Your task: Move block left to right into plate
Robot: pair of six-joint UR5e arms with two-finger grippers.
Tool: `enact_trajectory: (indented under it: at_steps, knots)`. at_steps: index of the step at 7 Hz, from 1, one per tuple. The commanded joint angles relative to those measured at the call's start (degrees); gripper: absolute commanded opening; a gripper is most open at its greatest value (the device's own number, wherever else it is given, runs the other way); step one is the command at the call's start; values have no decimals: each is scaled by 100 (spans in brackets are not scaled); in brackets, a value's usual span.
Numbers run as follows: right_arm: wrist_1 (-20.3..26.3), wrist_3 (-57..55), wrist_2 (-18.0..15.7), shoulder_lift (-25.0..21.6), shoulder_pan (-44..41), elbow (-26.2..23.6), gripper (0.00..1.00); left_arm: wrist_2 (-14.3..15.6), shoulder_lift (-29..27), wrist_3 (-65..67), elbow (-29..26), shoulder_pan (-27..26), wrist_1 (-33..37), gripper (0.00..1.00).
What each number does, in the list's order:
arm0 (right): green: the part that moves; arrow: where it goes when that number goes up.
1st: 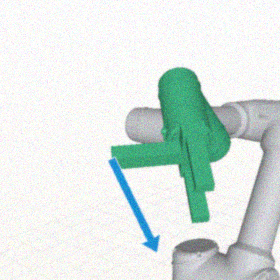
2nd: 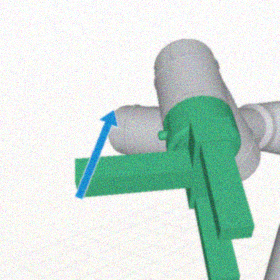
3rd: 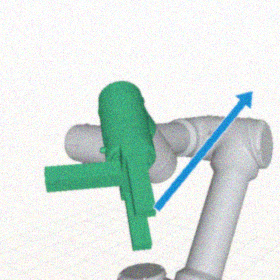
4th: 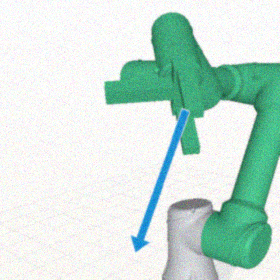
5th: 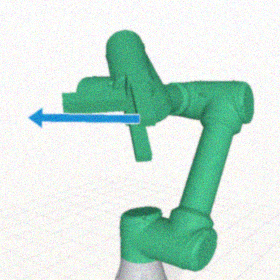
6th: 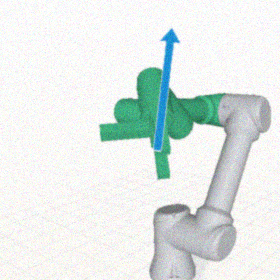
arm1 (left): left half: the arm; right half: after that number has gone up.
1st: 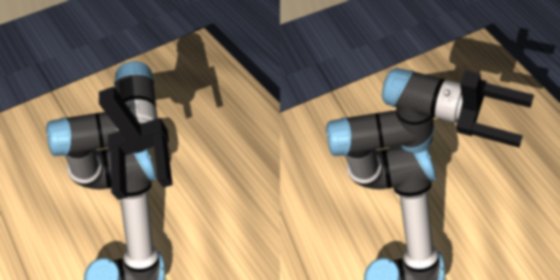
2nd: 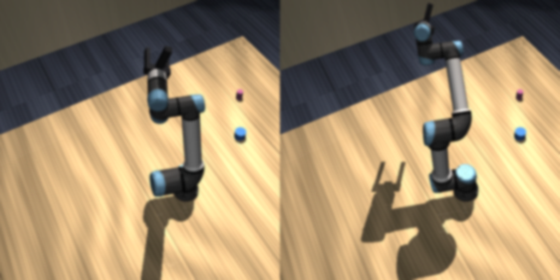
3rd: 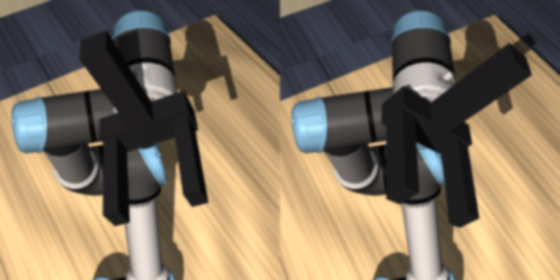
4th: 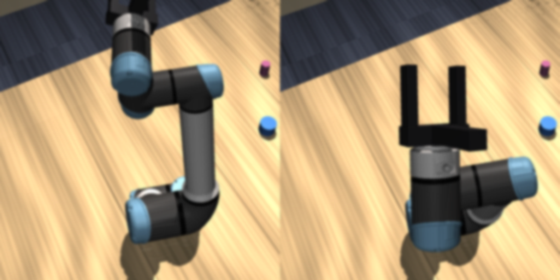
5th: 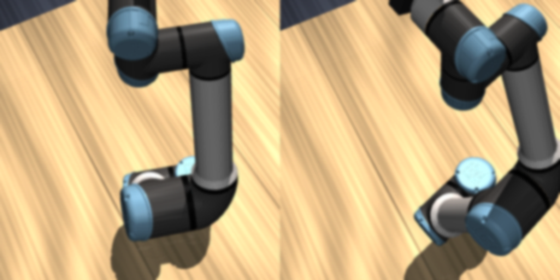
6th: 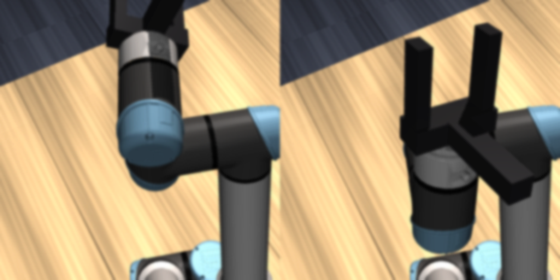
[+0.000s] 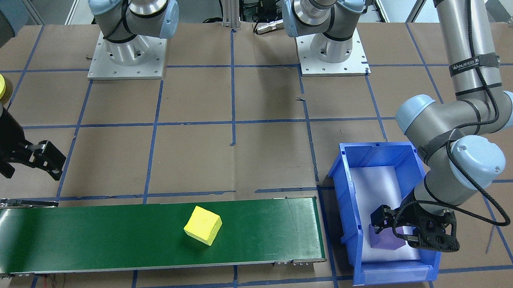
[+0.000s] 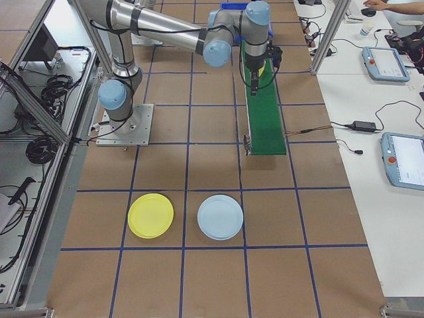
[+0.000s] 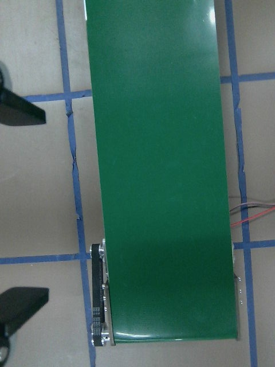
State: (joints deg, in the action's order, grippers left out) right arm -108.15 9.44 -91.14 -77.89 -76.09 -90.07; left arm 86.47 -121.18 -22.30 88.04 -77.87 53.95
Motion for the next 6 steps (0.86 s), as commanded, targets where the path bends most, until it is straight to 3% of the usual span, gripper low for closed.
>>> enact_trajectory:
  at_steps: [1,2,3,4,5,6]
  knots:
    - [-145,49,26,842,121,619,100,-112,-125,15,64,-1,-16,99]
    - [-154,58,34,1211,121,892,100,-165,-125,24,90,-1,-16,88]
    - [-485,49,130,1380,121,904,100,-139,-117,7,99,-1,-16,50]
    - [-497,23,305,1382,121,843,100,-113,-47,6,90,-1,-8,19]
    - [-497,-38,646,1382,121,807,100,-121,154,-2,81,-1,-16,13]
    - [-497,-143,893,1382,121,772,100,-130,539,15,99,-18,79,13]
